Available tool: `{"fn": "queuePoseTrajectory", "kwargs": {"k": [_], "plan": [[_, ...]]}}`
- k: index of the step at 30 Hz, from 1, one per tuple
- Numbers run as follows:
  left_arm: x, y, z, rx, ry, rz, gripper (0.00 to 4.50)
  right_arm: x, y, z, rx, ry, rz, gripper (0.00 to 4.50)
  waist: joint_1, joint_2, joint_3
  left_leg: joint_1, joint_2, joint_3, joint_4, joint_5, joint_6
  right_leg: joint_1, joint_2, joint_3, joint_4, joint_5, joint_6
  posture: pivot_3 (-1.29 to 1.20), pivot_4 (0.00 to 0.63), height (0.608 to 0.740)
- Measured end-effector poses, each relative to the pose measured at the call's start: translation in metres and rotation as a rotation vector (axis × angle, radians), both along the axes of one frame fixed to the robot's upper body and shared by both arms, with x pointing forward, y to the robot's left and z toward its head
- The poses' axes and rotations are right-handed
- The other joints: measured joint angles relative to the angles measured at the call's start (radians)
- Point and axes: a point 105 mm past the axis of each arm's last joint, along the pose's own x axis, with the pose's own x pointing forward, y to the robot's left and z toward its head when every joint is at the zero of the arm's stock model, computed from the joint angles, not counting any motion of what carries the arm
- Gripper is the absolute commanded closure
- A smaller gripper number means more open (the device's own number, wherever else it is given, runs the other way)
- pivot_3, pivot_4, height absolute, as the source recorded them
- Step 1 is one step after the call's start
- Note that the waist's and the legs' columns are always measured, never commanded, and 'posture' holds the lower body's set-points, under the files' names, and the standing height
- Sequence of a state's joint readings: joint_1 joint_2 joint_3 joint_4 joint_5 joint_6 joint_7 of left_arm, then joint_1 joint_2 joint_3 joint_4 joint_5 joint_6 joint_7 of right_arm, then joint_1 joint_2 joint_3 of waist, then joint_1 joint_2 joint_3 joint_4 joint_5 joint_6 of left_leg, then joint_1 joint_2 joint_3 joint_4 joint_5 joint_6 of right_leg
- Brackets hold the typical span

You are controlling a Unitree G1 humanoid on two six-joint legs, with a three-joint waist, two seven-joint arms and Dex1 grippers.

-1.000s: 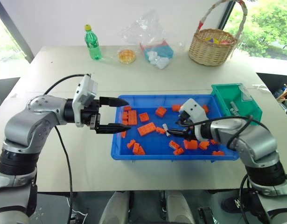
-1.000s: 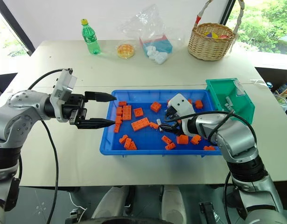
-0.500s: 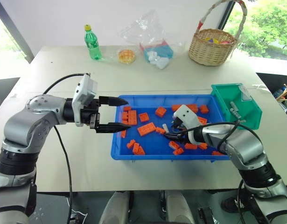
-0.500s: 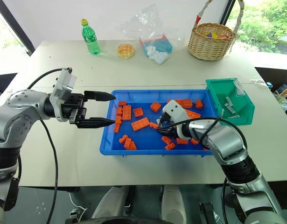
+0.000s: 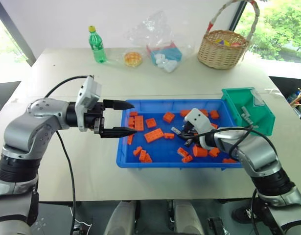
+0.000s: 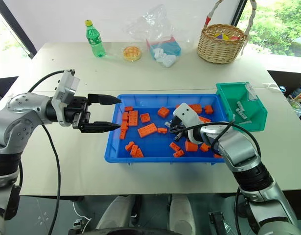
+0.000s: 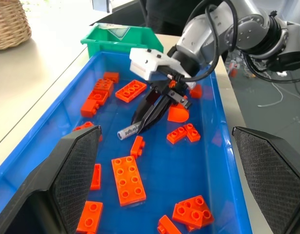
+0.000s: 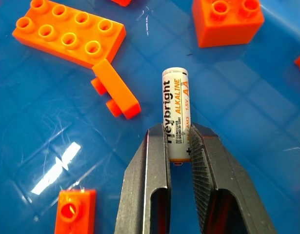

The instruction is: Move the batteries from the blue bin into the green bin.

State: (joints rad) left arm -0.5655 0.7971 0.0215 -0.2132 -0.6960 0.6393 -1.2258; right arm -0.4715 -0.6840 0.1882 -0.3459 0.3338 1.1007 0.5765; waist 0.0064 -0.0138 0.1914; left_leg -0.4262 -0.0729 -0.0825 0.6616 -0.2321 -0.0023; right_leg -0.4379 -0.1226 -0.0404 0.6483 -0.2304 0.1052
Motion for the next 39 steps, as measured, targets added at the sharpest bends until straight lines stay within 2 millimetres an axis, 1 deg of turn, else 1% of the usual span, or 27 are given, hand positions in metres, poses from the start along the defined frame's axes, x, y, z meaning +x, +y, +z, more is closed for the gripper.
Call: {"fn": "queuePoseTrajectory", "kwargs": {"k": [2,3,4,5,6,8,10,12,15,16,17,18,19,20,21,22,26,28,30,32,35,36,39], "plan": [[0.000,0.000,0.000,-0.001,0.001,0.000,0.00,0.006,-0.016,0.016,-0.003,-0.045,-0.054,4.43,0.003,0.000,0.000,0.000,0.000,0.000,0.000,0.000,0.000,0.000,0.000,0.000,0.000,0.000,0.000,0.00,0.150,0.693],[0.000,0.000,0.000,-0.001,0.001,0.001,0.00,0.010,-0.023,0.027,-0.001,-0.074,-0.080,4.43,0.003,0.000,0.000,0.000,0.000,0.000,0.000,0.000,0.000,0.000,0.000,0.000,0.000,0.000,0.000,0.00,0.150,0.693],[0.000,0.000,-0.001,-0.001,0.001,0.000,0.00,0.015,-0.034,0.042,0.005,-0.111,-0.117,4.43,0.004,0.000,0.000,0.000,0.000,0.000,0.000,0.000,0.000,0.000,0.000,0.000,0.000,0.000,0.000,0.00,0.150,0.693],[0.000,0.000,-0.001,0.001,0.001,-0.001,0.00,0.018,-0.047,0.055,0.003,-0.144,-0.159,4.43,0.005,0.000,0.000,0.000,0.000,0.000,0.000,0.000,0.000,0.000,0.000,0.000,0.000,0.000,0.000,0.00,0.150,0.693],[0.000,0.000,-0.001,0.002,0.003,-0.002,0.00,0.021,-0.067,0.073,-0.001,-0.186,-0.222,4.43,0.007,0.000,0.000,0.000,0.000,0.000,0.000,0.000,0.000,0.000,0.000,0.000,0.000,0.000,0.000,0.00,0.150,0.693],[0.001,0.001,-0.002,0.001,0.007,-0.002,0.00,0.022,-0.092,0.090,-0.005,-0.230,-0.301,4.43,0.008,0.000,0.000,0.000,0.000,0.000,0.000,0.000,0.001,0.001,0.000,0.000,-0.001,0.000,0.000,0.00,0.150,0.693],[0.003,0.001,-0.003,-0.004,0.013,0.002,0.00,0.021,-0.118,0.096,-0.030,-0.241,-0.375,4.43,0.005,0.000,0.000,0.000,0.000,0.001,0.000,-0.001,0.001,0.001,0.000,0.000,-0.001,0.000,0.000,0.00,0.150,0.693],[0.004,0.001,-0.003,-0.008,0.012,0.003,0.00,0.019,-0.142,0.096,-0.055,-0.232,-0.444,4.43,0.005,0.000,0.000,0.000,0.000,0.001,0.000,-0.001,0.001,0.001,0.000,0.000,-0.001,0.000,0.000,0.00,0.150,0.693],[0.007,0.001,0.000,-0.010,0.003,0.001,0.00,0.015,-0.161,0.088,-0.082,-0.211,-0.495,4.43,0.001,0.000,0.000,0.000,0.001,0.001,0.000,-0.001,0.001,0.000,0.000,0.000,-0.001,0.000,0.000,0.00,0.150,0.693],[0.007,0.000,0.001,-0.009,-0.004,-0.001,0.00,0.015,-0.165,0.084,-0.081,-0.201,-0.504,3.93,-0.001,0.000,0.000,0.000,0.001,0.001,0.000,-0.001,0.001,0.000,0.000,0.000,-0.001,0.000,0.000,0.00,0.150,0.693],[0.007,0.000,0.002,-0.009,-0.007,-0.005,0.00,0.014,-0.167,0.081,-0.081,-0.193,-0.510,3.34,-0.002,0.000,0.000,0.000,0.001,0.001,0.000,-0.001,0.001,0.000,0.000,0.000,-0.001,0.000,0.000,0.00,0.150,0.693],[0.007,0.000,0.002,-0.009,-0.007,-0.009,0.00,0.014,-0.169,0.077,-0.079,-0.184,-0.516,3.03,-0.004,0.000,0.000,0.000,0.001,0.001,0.000,-0.001,0.001,0.000,0.000,0.000,-0.001,0.000,0.000,0.00,0.150,0.693],[0.007,0.000,0.001,-0.009,-0.005,-0.009,0.00,0.015,-0.170,0.074,-0.078,-0.184,-0.523,2.40,-0.005,0.000,0.000,0.000,0.001,0.001,0.000,-0.001,0.001,0.000,0.000,0.000,0.000,0.000,0.000,0.00,0.150,0.693],[0.008,0.000,0.001,-0.009,-0.003,-0.008,0.00,0.015,-0.172,0.073,-0.082,-0.190,-0.524,1.96,-0.005,0.000,0.000,0.000,0.001,0.001,0.000,-0.001,0.001,0.000,0.000,0.000,0.000,0.000,0.000,0.00,0.150,0.693],[0.008,0.000,0.001,-0.010,-0.001,-0.008,0.00,0.016,-0.172,0.074,-0.089,-0.199,-0.524,1.41,-0.004,0.000,0.000,0.000,0.001,0.001,0.000,-0.001,0.001,0.000,0.000,0.000,0.000,0.000,0.000,0.00,0.150,0.693],[0.008,0.000,0.001,-0.010,-0.001,-0.008,0.00,0.016,-0.172,0.075,-0.095,-0.209,-0.519,1.01,-0.004,0.000,0.000,0.000,0.001,0.001,0.000,-0.001,0.001,0.000,0.000,0.000,0.000,0.000,0.000,0.00,0.150,0.693],[0.008,0.000,0.001,-0.010,0.001,-0.010,0.00,0.013,-0.168,0.080,-0.100,-0.249,-0.451,1.01,-0.001,0.000,0.000,0.000,0.001,0.001,0.000,-0.001,0.001,0.000,0.000,0.000,-0.001,0.000,0.000,0.00,0.150,0.693],[0.008,0.001,0.000,-0.010,0.004,-0.006,0.00,0.002,-0.163,0.084,-0.075,-0.258,-0.375,1.01,0.004,0.000,0.000,0.000,0.001,0.001,0.000,-0.001,0.002,0.000,0.000,0.000,-0.001,0.000,0.000,0.00,0.150,0.693],[0.008,0.004,-0.003,-0.008,0.018,0.005,0.00,-0.014,-0.159,0.087,-0.054,-0.250,-0.294,1.01,0.009,0.001,0.001,0.000,0.000,0.001,0.000,-0.001,0.002,0.001,0.000,0.000,-0.001,0.000,0.000,0.00,0.150,0.693],[0.008,0.008,-0.005,-0.008,0.037,0.022,0.00,-0.034,-0.158,0.087,-0.044,-0.230,-0.215,1.01,0.008,0.001,0.001,0.000,0.000,0.001,0.001,-0.002,0.003,0.002,0.000,-0.001,-0.001,0.000,0.000,0.00,0.150,0.693],[0.009,0.014,-0.007,-0.016,0.063,0.047,0.00,-0.070,-0.169,0.074,-0.045,-0.142,-0.158,1.01,0.009,0.000,0.001,0.001,0.000,0.001,0.002,-0.002,0.003,0.004,0.000,-0.001,-0.003,0.000,0.000,0.00,0.150,0.693],[0.008,0.017,-0.007,-0.019,0.066,0.058,0.00,-0.086,-0.173,0.068,-0.029,-0.094,-0.141,1.01,0.009,0.000,0.001,0.001,0.000,0.001,0.002,-0.002,0.004,0.004,0.000,-0.001,-0.003,0.000,0.000,0.00,0.150,0.693],[0.009,0.021,-0.005,-0.026,0.074,0.075,0.00,-0.116,-0.177,0.066,0.026,-0.030,-0.102,1.01,0.004,0.000,0.001,0.003,0.001,0.001,0.002,-0.002,0.004,0.005,-0.001,0.000,-0.003,-0.001,0.000,0.00,0.150,0.693]]}}
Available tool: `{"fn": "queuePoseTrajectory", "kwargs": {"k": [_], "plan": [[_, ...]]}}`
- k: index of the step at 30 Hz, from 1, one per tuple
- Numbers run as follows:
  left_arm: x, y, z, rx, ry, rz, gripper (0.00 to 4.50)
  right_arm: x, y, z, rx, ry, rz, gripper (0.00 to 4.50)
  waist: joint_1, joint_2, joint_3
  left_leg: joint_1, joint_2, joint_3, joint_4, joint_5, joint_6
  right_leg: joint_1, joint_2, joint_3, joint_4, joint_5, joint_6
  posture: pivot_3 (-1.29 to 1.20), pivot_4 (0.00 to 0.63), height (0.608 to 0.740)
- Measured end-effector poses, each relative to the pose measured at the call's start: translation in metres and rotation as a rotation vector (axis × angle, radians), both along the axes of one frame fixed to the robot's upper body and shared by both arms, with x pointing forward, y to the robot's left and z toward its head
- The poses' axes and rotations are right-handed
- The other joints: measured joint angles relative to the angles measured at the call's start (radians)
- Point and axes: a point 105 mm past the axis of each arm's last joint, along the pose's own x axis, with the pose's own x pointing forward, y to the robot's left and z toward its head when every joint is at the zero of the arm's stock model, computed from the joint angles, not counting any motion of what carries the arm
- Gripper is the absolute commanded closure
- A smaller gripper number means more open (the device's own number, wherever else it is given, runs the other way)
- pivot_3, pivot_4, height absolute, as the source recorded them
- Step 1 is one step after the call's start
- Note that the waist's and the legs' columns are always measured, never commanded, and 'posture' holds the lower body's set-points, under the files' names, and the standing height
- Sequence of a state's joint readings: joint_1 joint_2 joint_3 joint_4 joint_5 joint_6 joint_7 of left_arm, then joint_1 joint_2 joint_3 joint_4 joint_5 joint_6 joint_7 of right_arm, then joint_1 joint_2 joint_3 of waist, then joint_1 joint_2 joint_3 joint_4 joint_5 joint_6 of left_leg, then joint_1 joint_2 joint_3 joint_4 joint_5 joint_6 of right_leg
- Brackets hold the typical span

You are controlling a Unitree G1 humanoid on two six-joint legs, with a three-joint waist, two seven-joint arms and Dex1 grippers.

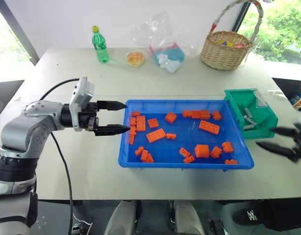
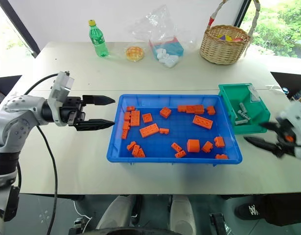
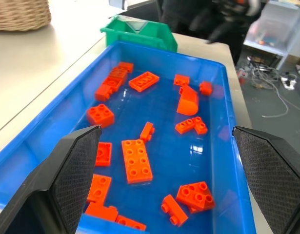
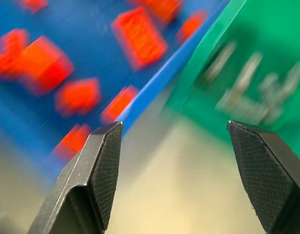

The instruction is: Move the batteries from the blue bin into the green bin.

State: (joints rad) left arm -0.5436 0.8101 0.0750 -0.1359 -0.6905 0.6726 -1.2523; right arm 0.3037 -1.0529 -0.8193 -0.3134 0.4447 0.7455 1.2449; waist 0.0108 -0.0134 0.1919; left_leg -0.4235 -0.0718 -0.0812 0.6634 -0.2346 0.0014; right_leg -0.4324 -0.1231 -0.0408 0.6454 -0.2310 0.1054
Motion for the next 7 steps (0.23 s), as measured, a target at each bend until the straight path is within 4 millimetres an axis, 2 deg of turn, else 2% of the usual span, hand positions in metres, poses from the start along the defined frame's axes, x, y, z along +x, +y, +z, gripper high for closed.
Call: {"fn": "queuePoseTrajectory", "kwargs": {"k": [2,7], "plan": [[-0.0003,0.0003,0.0007,-0.008,0.004,0.001,0.00,-0.0092,-0.0027,0.0050,0.015,-0.013,0.007,1.01,-0.005,0.000,0.000,0.002,0.000,0.001,0.000,0.000,0.000,0.001,0.000,0.000,0.000,0.000,-0.001,0.00,0.150,0.693],[-0.0020,0.0036,-0.0017,-0.016,0.019,0.008,0.00,-0.0112,-0.0043,0.0121,0.026,-0.067,0.002,1.01,-0.001,0.000,0.000,0.003,0.001,0.000,0.000,0.000,0.000,0.002,-0.003,0.001,0.000,-0.002,-0.003,0.00,0.150,0.693]]}}
